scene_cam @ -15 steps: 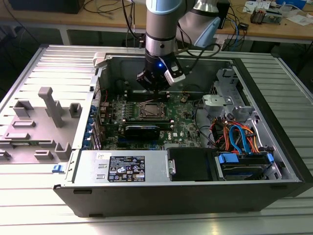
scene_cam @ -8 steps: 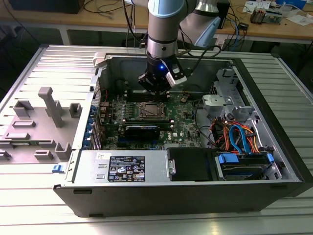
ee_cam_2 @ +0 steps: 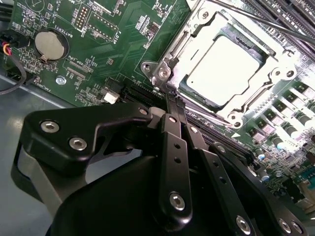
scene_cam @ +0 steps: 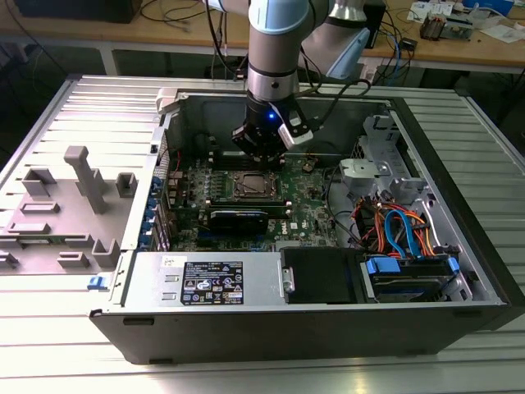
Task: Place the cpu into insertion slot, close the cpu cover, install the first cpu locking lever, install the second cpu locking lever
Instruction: 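Install the first cpu locking lever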
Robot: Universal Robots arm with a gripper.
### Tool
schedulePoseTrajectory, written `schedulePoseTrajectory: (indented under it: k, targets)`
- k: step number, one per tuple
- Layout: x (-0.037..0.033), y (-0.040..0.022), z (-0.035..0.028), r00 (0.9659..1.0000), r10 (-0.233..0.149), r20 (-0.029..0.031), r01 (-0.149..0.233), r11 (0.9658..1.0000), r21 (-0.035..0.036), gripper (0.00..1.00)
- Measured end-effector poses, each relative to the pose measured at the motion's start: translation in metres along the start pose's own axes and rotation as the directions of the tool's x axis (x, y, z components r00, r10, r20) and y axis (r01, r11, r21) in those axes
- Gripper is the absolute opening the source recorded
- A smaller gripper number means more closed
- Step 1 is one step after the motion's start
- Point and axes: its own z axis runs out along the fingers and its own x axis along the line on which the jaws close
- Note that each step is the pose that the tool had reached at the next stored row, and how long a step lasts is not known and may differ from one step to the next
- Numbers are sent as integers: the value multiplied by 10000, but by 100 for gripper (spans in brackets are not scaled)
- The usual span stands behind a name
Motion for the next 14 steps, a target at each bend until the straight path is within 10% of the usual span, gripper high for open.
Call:
schedulePoseTrajectory:
  k: [14]
  targets:
    - [-15,-24,9,10000,1,-2,-1,10000,3,11]
